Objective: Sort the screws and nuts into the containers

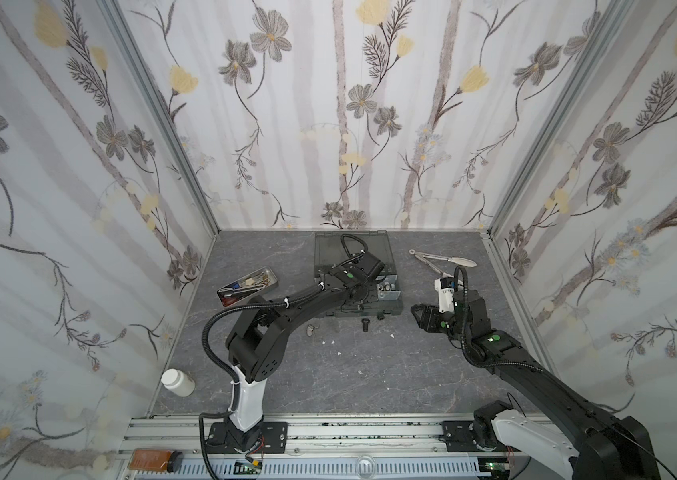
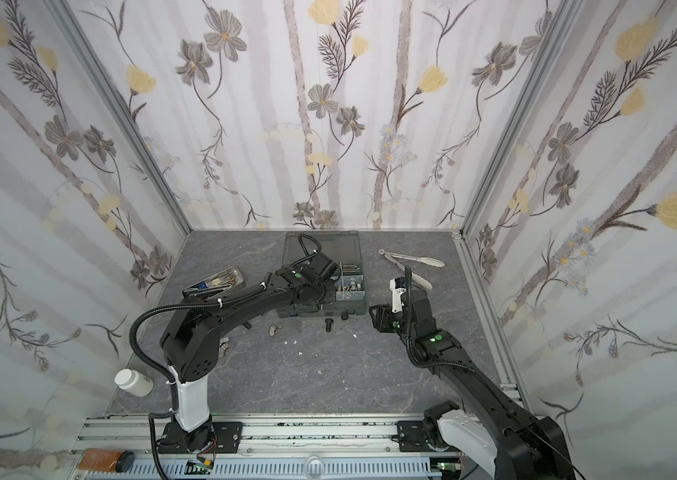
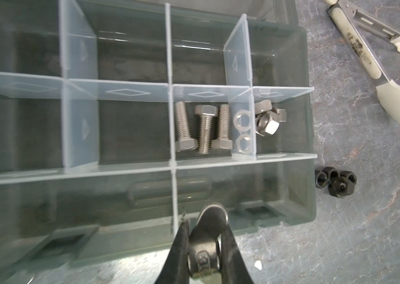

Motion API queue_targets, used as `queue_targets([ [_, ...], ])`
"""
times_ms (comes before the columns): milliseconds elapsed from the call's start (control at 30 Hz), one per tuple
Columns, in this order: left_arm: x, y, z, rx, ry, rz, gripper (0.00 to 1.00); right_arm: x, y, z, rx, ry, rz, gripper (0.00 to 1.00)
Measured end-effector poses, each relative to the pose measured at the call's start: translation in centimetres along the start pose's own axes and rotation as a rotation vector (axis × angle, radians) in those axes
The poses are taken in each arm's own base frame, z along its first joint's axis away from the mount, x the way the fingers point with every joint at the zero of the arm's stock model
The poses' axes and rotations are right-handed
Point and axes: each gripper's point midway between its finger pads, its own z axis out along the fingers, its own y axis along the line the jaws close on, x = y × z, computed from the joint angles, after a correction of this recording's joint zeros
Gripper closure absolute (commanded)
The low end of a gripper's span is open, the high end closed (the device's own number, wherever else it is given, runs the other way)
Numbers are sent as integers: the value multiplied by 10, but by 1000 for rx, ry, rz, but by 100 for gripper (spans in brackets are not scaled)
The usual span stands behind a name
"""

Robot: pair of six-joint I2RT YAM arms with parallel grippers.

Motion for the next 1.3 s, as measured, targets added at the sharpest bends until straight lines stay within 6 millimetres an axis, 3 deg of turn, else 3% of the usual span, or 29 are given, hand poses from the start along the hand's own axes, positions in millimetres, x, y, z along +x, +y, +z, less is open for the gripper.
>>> queue_targets([
  [167,6,-7,25,-2,37,9,91,3,-3,-6,2,-6,4,44],
  [300,8,-9,33,-3,48,17,66,8,-4,-6,0,12,5,44],
  [467,-1,-15,23,18,23,13,38,5,2,-7,-18,17,-9,44],
  [633,-29,-25,-23,74,-81,-2,24,-4,32,-12,-73,16,-54,41],
  [767,-42,-13,-73,100,-174,-22,15,8,61,-5,-111,62,-71,41],
  [933,-45,31,-138,123,-295,-75,6,40,101,13,-133,155,-99,40],
  [1133,-25,96,-188,116,-392,-141,0,69,168,38,-181,221,-134,37],
  [1300,-12,131,-217,121,-461,-165,0,98,198,67,-173,270,-104,36],
])
